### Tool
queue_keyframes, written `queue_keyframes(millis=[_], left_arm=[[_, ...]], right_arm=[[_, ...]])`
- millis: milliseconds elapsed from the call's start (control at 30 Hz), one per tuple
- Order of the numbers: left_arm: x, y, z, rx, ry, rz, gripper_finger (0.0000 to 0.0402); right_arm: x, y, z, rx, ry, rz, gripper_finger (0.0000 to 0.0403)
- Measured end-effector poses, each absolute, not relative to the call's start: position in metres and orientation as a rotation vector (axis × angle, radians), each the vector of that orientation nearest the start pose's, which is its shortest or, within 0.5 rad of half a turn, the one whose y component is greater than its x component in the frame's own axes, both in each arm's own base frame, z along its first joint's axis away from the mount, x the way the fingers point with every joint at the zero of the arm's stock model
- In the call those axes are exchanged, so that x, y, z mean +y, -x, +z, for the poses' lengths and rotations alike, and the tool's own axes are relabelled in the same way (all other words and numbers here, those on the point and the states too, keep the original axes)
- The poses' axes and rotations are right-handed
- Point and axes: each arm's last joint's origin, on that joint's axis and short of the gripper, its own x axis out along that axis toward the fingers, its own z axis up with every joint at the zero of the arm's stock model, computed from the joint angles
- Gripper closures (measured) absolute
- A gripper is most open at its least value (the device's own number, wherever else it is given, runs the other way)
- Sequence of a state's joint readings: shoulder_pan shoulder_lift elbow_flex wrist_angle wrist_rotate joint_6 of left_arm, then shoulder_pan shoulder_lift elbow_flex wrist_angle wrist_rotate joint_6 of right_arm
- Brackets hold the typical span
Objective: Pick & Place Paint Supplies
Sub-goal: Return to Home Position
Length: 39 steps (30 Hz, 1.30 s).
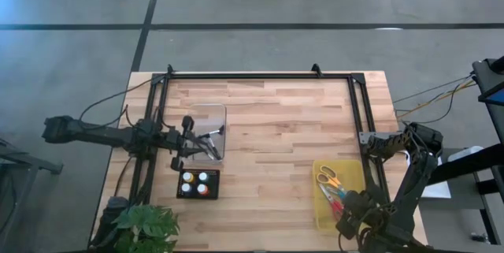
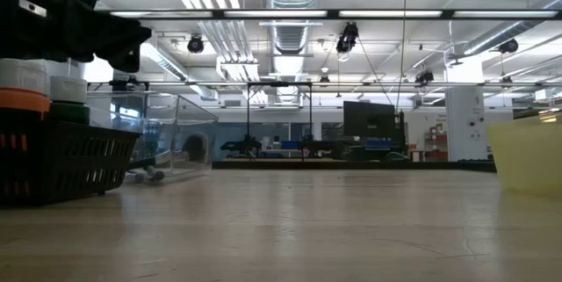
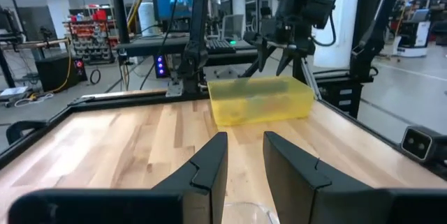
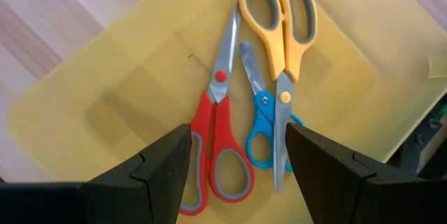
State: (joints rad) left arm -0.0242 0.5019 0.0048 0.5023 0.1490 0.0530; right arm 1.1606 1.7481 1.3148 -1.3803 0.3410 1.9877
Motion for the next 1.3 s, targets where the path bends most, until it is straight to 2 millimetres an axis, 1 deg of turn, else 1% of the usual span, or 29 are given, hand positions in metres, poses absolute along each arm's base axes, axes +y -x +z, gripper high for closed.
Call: queue_keyframes(millis=[233,467,833,967,1167,1300], left_arm=[[-0.007,-0.122,0.162,0.049,-0.068,-0.169,0.0301],[-0.005,-0.118,0.158,0.098,-0.067,-0.114,0.0305],[-0.005,-0.114,0.154,0.130,-0.062,-0.108,0.0332],[-0.005,-0.111,0.154,0.141,-0.064,-0.108,0.0335],[-0.005,-0.102,0.161,0.103,-0.075,-0.107,0.0335],[-0.004,-0.098,0.167,0.042,-0.078,-0.097,0.0335]], right_arm=[[0.265,-0.125,0.223,1.131,-0.405,-0.753,0.0171],[0.265,-0.126,0.223,1.131,-0.410,-0.749,0.0171],[0.269,-0.126,0.222,1.132,-0.435,-0.725,0.0171],[0.270,-0.126,0.221,1.132,-0.445,-0.717,0.0171],[0.270,-0.126,0.221,1.131,-0.448,-0.716,0.0171],[0.271,-0.126,0.221,1.131,-0.450,-0.715,0.0171]])
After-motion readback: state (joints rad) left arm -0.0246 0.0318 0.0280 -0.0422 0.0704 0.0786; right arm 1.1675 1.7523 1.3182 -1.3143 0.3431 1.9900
